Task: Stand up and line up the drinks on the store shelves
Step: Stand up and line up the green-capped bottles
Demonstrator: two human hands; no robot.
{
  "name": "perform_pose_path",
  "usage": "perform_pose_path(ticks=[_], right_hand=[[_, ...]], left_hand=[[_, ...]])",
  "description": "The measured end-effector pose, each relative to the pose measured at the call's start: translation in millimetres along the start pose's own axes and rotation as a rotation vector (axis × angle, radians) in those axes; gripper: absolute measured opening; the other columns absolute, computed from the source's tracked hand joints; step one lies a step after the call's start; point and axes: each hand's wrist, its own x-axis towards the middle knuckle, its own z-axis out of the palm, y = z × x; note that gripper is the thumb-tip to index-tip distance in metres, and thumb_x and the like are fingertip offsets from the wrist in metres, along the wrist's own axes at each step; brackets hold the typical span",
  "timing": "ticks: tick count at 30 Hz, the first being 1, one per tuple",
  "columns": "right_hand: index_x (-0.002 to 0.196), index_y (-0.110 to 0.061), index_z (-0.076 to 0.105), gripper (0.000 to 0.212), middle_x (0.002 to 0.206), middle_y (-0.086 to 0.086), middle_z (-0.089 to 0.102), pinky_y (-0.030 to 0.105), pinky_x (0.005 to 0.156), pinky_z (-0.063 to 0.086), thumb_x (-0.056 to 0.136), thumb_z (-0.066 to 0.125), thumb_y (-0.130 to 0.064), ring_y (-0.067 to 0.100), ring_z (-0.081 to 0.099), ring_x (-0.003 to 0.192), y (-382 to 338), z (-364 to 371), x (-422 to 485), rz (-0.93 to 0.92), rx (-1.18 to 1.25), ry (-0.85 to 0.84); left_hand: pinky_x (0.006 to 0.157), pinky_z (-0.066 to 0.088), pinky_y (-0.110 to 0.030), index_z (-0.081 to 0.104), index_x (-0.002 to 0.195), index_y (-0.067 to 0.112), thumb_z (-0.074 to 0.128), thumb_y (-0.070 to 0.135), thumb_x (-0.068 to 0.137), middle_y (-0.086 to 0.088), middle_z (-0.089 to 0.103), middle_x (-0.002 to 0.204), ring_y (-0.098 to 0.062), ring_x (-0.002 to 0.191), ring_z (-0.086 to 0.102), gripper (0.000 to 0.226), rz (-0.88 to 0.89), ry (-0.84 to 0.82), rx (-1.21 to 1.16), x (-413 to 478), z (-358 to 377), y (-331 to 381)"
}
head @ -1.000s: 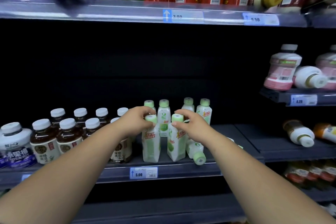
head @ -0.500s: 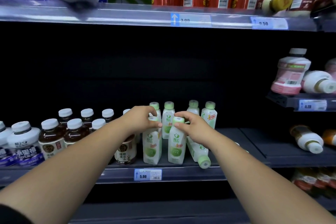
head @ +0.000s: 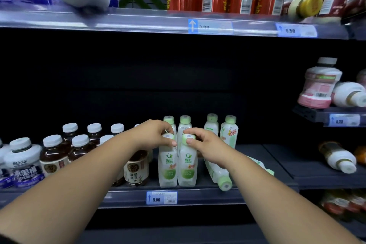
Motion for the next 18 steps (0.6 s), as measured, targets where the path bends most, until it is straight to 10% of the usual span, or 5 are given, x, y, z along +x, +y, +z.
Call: perform_pose_path(ticks=[18], right_hand=[[0.124, -0.032, 0.065, 0.03, 0.117, -0.01, 0.065, 0.024, 0.098, 0.048, 0.094, 0.067, -0.031, 0.004, 0.06, 0.11, -1.8, -18.6, 34.5, -0.028, 0.089, 0.104]], left_hand=[[0.082, 0.054, -0.027, 0.069, 0.091, 0.039, 0.073, 0.052, 0.081, 0.013, 0.071, 0.093, -0.004, 0.09, 0.066, 0.018, 0.028, 0.127, -0.277, 25.0, -11.8, -18.9]])
